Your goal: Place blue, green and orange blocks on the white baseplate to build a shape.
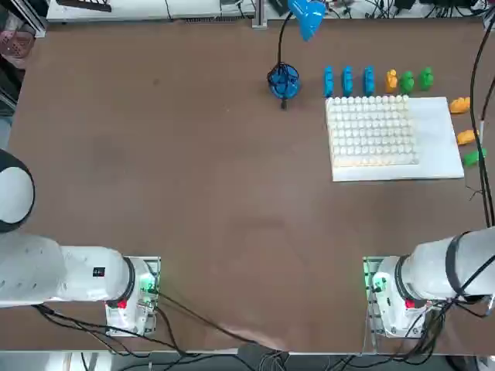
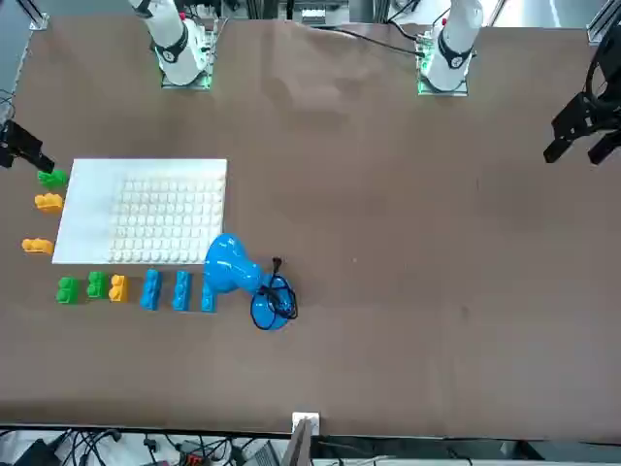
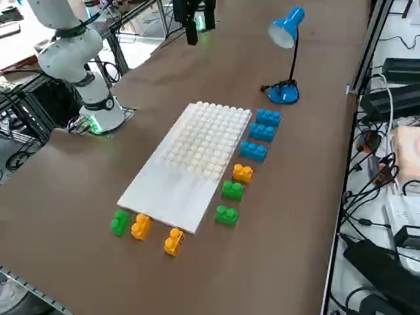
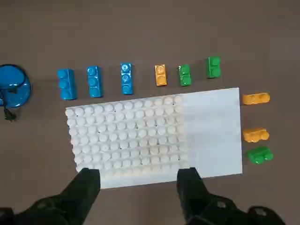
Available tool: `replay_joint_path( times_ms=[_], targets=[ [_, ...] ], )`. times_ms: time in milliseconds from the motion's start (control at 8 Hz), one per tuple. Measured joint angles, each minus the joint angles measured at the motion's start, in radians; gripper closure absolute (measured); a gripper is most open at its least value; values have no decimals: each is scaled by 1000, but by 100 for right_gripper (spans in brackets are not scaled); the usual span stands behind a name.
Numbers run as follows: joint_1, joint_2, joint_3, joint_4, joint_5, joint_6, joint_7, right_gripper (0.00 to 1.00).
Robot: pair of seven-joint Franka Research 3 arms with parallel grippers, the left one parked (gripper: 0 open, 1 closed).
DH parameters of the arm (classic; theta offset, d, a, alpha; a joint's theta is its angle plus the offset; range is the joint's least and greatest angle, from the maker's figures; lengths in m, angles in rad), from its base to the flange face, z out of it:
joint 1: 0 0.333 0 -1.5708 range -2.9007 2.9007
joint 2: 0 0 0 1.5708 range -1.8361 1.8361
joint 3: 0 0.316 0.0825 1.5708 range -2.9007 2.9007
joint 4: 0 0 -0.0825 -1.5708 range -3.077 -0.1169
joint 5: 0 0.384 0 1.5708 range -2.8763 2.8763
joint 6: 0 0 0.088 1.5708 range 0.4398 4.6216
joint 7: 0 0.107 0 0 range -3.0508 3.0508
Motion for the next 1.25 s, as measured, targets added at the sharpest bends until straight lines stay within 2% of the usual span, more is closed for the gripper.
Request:
replay_joint_path(
  times_ms=[500,750,1000,1250],
  targets=[
    [-6,1,-1,-8,0,-21,-5,0],
    [1,24,9,-54,1,-33,-11,0],
    [22,84,15,-101,1,62,-11,0],
    [34,168,15,-166,1,259,-8,0]
  ],
)
